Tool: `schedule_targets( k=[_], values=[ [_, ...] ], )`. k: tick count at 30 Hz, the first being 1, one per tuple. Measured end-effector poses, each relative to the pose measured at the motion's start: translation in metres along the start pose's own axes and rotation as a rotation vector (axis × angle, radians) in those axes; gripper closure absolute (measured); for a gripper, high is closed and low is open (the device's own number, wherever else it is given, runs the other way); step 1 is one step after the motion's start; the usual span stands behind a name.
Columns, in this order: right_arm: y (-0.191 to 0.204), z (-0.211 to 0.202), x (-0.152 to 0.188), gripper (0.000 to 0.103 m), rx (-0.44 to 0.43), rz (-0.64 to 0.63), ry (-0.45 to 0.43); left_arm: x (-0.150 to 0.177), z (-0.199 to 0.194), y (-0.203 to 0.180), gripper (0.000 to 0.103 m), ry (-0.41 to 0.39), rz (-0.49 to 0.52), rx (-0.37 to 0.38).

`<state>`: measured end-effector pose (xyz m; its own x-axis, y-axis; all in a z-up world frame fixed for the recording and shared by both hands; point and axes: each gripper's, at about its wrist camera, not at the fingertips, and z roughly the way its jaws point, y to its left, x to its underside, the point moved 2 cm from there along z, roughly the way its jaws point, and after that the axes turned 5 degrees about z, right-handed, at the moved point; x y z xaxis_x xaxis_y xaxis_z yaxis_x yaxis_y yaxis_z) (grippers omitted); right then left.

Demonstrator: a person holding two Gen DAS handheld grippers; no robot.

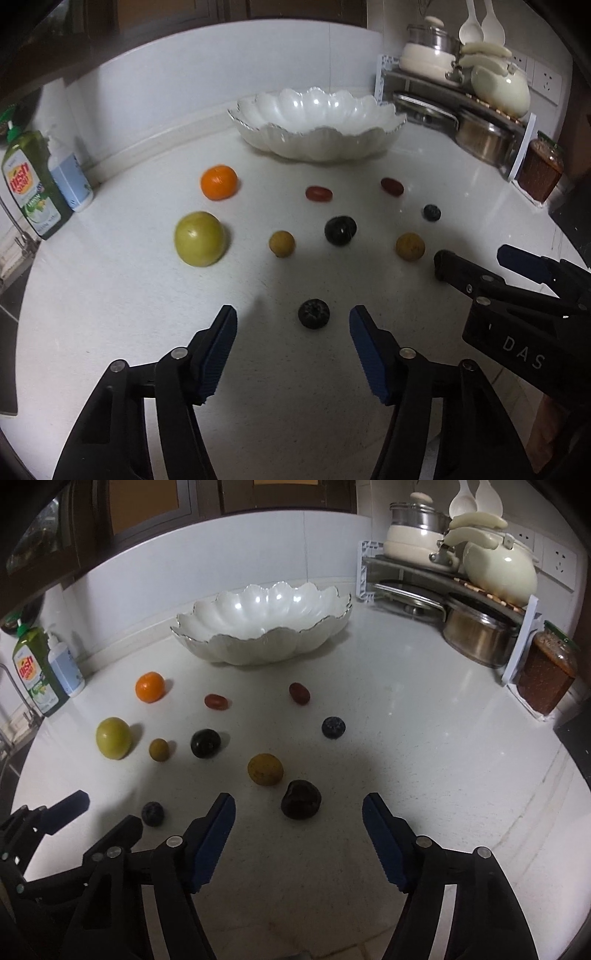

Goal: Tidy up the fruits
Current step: 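Grasp a small dark blueberry with the left tool while the right tool grasps a dark plum, then carry the blueberry in the left tool while the right tool carries the plum over the white bowl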

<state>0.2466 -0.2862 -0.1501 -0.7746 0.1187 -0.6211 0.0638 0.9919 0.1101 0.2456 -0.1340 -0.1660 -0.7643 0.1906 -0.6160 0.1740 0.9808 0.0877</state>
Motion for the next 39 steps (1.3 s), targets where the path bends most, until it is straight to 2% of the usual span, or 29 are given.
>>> schedule_targets(
  k=[5,10,15,17,22,26,39],
  values=[
    [-0.001,0.016,0.002,0.039,-0.008,-0.001,0.035,0.003,0.015,-0.002,0.053,0.035,-0.015,0.029],
    [-0.001,0.026,0.003,0.045,-0.021,0.001,0.059,0.002,0.023,-0.005,0.056,0.049,-0.023,0.041],
    [0.0,0.031,0.002,0.051,-0.03,-0.005,0.066,0.0,0.03,-0.005,0.064,0.059,-0.029,0.039],
    [-0.001,0.033,0.001,0.054,-0.035,-0.004,0.071,0.0,0.032,-0.005,0.072,0.068,-0.032,0.047],
    [-0.001,0.039,-0.001,0.063,-0.041,0.004,0.082,-0.002,0.034,-0.006,0.079,0.072,-0.028,0.058],
    [-0.002,0.04,-0.003,0.073,-0.024,0.007,0.077,-0.004,0.035,-0.006,0.08,0.073,-0.025,0.059],
    [-0.003,0.035,-0.006,0.074,-0.02,0.014,0.061,-0.018,0.028,-0.002,0.08,0.038,-0.012,0.065]
  ],
)
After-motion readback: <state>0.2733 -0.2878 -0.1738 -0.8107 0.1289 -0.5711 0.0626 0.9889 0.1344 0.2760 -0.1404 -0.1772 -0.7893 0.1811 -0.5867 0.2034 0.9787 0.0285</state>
